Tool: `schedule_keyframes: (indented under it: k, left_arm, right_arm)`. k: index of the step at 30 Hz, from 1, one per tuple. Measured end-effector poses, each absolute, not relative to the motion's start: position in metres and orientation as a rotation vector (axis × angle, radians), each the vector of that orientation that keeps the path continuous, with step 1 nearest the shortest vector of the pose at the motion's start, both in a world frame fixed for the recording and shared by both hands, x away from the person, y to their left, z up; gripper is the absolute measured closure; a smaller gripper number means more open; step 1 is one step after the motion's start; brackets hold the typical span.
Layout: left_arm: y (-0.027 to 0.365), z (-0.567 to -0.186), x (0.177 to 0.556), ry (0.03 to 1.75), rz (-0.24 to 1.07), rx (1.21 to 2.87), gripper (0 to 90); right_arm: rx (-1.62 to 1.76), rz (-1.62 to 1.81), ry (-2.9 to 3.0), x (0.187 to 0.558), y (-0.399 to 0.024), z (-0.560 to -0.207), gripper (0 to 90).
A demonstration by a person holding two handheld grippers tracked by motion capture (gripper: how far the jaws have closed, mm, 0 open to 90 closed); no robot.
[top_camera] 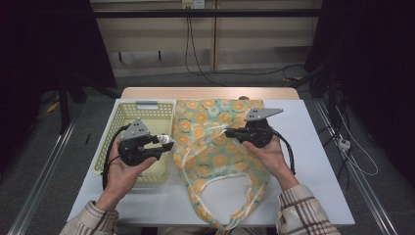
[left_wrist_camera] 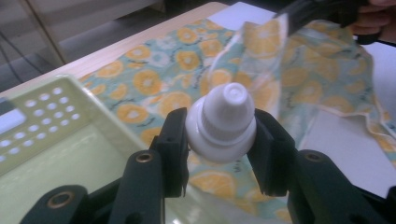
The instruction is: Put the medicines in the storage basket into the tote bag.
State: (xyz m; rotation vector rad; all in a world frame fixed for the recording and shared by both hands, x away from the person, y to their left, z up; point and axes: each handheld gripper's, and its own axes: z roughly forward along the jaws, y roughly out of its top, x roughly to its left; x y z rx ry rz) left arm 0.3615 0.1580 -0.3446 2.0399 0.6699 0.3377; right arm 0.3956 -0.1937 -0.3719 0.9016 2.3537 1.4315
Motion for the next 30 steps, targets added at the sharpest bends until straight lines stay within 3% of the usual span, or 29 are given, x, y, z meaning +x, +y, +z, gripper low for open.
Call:
schedule_keyframes:
  k: [16, 30]
  left_arm:
    - [0.107, -0.348, 0.341, 0.534, 0.292, 2.082, 60.5]
    - [0.047, -0.366, 0.345, 0.451, 0.252, 2.142, 60.5]
  right_arm:
    - [0.898, 1.437, 2.365, 0.396, -0.191, -0.374, 90.0]
    - [0.891, 1.431, 2.373, 0.396, -0.191, -0.375, 90.0]
